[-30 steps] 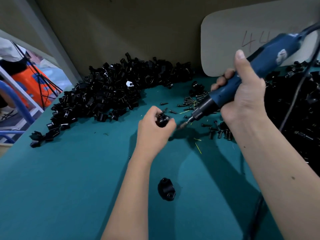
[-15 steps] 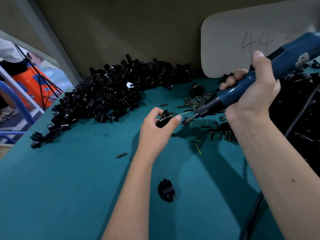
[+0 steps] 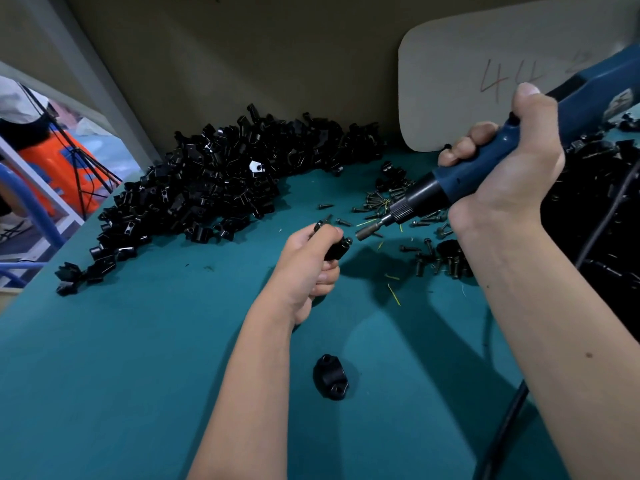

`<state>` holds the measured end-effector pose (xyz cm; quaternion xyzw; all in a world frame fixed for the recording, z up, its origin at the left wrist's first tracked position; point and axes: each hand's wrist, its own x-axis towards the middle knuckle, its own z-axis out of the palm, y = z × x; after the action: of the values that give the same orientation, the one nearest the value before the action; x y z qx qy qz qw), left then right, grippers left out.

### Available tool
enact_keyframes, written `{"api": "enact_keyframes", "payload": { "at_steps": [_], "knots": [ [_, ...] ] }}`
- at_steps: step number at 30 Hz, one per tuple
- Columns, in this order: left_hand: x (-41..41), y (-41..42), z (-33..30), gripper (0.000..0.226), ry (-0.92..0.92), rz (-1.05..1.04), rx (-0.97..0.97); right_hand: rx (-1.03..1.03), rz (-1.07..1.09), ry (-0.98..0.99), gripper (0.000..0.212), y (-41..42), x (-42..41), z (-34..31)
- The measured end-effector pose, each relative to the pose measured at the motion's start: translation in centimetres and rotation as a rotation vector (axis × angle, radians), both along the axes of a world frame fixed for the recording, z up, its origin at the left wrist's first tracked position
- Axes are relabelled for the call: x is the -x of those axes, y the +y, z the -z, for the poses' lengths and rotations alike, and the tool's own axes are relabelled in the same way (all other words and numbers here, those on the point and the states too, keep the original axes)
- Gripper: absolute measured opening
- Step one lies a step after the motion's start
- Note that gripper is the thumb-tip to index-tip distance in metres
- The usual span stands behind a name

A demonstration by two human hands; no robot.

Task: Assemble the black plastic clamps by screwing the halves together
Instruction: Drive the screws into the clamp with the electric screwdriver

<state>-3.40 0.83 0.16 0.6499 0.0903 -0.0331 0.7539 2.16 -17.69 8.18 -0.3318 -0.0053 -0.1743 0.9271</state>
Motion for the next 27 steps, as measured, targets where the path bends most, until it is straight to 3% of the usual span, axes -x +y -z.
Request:
{"api": "enact_keyframes", "payload": {
  "at_steps": [6,11,27],
  "knots": [
    [-0.10,-0.02,0.22,0.026,0.005,0.051,-0.085,0.027,-0.048,0.009,0.035,0.22,-0.14,0.24],
    [-0.34,-0.13,0.41,0.028,-0.004,0.079,-0.151,0.040,-0.043,-0.002,0.017,0.11,-0.14,0.29],
    [-0.41,-0.19,0.46,0.028,0.003,0.095,-0.155,0.039,-0.050,-0.034,0.018,0.32,0.12,0.19]
  ]
}}
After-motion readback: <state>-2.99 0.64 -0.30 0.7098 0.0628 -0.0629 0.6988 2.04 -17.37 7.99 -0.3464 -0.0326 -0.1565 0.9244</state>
